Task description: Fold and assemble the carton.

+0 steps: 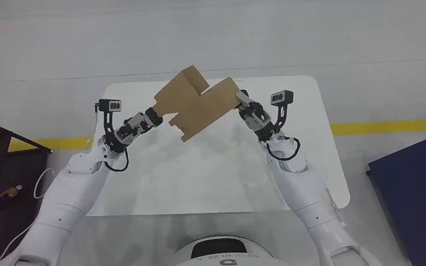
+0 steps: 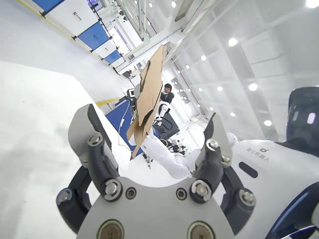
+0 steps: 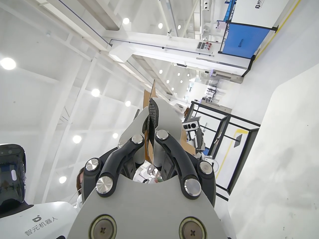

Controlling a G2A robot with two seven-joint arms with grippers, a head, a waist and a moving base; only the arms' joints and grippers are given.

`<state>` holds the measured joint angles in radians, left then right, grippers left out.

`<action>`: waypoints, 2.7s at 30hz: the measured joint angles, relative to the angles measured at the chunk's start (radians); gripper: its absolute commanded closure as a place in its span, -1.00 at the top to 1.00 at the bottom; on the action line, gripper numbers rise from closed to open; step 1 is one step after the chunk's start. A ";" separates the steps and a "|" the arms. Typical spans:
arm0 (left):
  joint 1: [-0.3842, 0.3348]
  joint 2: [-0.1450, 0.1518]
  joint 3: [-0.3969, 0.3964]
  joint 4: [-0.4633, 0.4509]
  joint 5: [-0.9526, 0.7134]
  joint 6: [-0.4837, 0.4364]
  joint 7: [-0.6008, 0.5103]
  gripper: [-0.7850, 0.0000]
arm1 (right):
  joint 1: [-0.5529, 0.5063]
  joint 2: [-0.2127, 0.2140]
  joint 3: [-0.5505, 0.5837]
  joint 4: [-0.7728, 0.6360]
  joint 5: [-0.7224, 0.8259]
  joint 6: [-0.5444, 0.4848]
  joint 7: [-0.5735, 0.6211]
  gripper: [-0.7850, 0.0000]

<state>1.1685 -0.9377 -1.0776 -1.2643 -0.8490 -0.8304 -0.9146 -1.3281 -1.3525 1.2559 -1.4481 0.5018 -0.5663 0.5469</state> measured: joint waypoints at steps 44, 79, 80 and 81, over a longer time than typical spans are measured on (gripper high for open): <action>-0.059 -0.079 0.024 0.113 0.026 0.118 -0.122 1.00 | 0.092 -0.027 -0.044 0.130 -0.386 -0.055 -0.354 -1.00; -0.174 -0.202 0.159 0.323 -0.041 0.084 -0.160 1.00 | 0.048 -0.032 -0.050 0.046 -0.065 -0.119 -0.150 -1.00; -0.176 -0.205 0.159 0.324 -0.040 0.077 -0.153 1.00 | 0.045 -0.032 -0.051 0.045 -0.062 -0.118 -0.148 -1.00; -0.178 -0.208 0.159 0.322 -0.037 0.070 -0.145 1.00 | 0.042 -0.032 -0.052 0.044 -0.058 -0.117 -0.143 -1.00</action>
<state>0.9900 -1.1461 -0.9189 -0.9418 -0.8860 -0.7605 -1.0599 -1.2859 -1.3849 1.2039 -1.4041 0.4441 -0.6838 0.4035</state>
